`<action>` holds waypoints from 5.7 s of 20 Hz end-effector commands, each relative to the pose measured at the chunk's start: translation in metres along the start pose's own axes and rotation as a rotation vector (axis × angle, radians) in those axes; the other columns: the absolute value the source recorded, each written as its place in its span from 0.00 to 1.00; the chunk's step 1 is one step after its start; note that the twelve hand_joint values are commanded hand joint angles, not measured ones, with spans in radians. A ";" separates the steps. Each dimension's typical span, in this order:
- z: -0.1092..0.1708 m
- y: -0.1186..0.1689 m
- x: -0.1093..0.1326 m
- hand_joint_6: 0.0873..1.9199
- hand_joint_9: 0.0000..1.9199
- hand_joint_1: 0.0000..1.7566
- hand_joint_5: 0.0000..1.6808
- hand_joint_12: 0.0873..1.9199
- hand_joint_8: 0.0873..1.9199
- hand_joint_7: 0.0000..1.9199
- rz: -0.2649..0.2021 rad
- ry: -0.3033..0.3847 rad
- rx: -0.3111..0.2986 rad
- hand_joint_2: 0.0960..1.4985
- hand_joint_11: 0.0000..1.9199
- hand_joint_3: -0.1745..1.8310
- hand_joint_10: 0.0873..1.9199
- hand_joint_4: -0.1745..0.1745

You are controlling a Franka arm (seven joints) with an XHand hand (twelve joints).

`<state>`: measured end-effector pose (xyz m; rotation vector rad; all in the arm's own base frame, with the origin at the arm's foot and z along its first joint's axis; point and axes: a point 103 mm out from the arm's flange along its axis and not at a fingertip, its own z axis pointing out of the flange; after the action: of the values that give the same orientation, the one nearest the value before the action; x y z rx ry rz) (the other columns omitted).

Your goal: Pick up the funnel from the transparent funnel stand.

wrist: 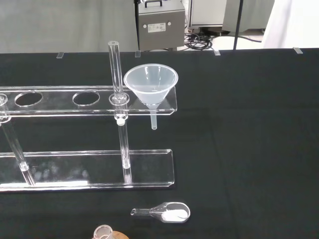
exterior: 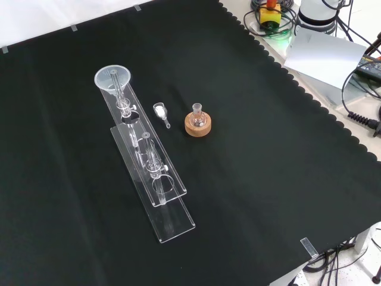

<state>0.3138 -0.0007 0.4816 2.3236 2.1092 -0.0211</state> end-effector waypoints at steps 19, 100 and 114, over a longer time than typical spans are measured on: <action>0.058 0.184 -0.001 0.00 0.09 0.08 0.12 0.72 0.23 0.02 -0.099 -0.018 0.084 0.73 0.00 0.24 0.32 0.49; 0.207 0.290 0.022 0.00 0.09 0.30 0.01 0.77 0.24 0.00 -0.217 -0.333 0.503 0.51 0.06 0.12 0.42 0.40; 0.202 0.297 0.019 0.00 0.10 0.33 0.04 0.76 0.28 0.00 -0.223 -0.387 0.506 0.52 0.06 0.12 0.41 0.45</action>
<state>0.6083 -0.0127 0.2781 2.0431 2.3242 -1.0225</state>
